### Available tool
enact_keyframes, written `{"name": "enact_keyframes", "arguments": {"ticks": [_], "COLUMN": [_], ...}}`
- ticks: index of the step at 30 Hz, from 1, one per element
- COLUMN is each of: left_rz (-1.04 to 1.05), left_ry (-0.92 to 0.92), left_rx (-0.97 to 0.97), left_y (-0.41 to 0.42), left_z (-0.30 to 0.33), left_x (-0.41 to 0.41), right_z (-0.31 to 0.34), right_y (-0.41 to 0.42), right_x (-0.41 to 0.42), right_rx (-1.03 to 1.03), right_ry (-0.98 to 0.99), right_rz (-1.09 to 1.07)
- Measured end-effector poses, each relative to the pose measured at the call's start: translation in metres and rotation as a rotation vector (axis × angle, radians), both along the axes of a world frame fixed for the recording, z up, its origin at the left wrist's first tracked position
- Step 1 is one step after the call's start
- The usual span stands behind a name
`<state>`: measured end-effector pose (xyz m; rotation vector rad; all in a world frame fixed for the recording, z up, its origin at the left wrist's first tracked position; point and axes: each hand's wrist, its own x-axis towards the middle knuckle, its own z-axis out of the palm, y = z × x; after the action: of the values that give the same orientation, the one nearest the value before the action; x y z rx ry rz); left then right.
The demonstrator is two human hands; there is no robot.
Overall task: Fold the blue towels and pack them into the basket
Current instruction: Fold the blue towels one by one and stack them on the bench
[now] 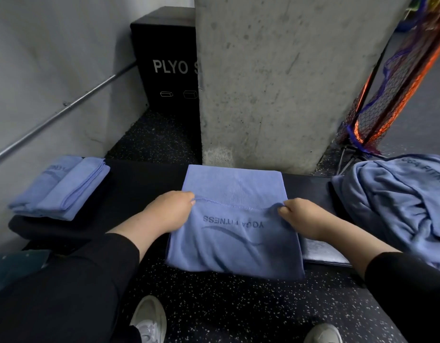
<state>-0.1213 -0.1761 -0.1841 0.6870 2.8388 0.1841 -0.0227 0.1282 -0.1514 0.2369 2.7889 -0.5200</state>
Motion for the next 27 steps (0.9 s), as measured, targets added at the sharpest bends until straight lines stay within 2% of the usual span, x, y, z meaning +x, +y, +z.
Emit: {"name": "enact_keyframes", "arguments": {"ticks": [4, 7, 9, 12, 14, 16, 19, 23, 27], "left_rz": [-0.006, 0.011, 0.051, 0.094, 0.176, 0.280, 0.400, 0.372, 0.274], "left_ry": [-0.082, -0.112, -0.169, -0.204, -0.188, -0.086, 0.037, 0.101, 0.073], "left_rx": [0.013, 0.077, 0.276, 0.644, 0.776, 0.801, 0.702, 0.516, 0.302], "left_y": [-0.008, -0.011, -0.011, -0.003, 0.004, 0.012, 0.025, 0.034, 0.034], "left_z": [0.012, 0.022, 0.032, 0.053, 0.059, 0.057, 0.045, 0.015, -0.004], "left_x": [0.016, 0.018, 0.017, 0.009, 0.000, -0.011, -0.029, -0.043, -0.045], "right_z": [0.002, -0.003, -0.003, 0.005, 0.009, 0.006, -0.002, -0.023, -0.027], "right_y": [0.007, 0.013, 0.016, 0.017, 0.014, 0.012, 0.008, 0.006, 0.002], "right_x": [0.021, 0.028, 0.026, 0.013, 0.000, -0.018, -0.045, -0.061, -0.063], "right_rx": [-0.024, -0.110, -0.402, -1.024, -1.169, -1.057, -0.723, -0.322, -0.155], "right_ry": [-0.004, 0.089, 0.171, 0.273, 0.296, 0.353, 0.411, 0.327, 0.286], "right_rz": [0.087, 0.093, -0.010, -0.324, -0.467, -0.501, -0.444, -0.311, -0.235]}}
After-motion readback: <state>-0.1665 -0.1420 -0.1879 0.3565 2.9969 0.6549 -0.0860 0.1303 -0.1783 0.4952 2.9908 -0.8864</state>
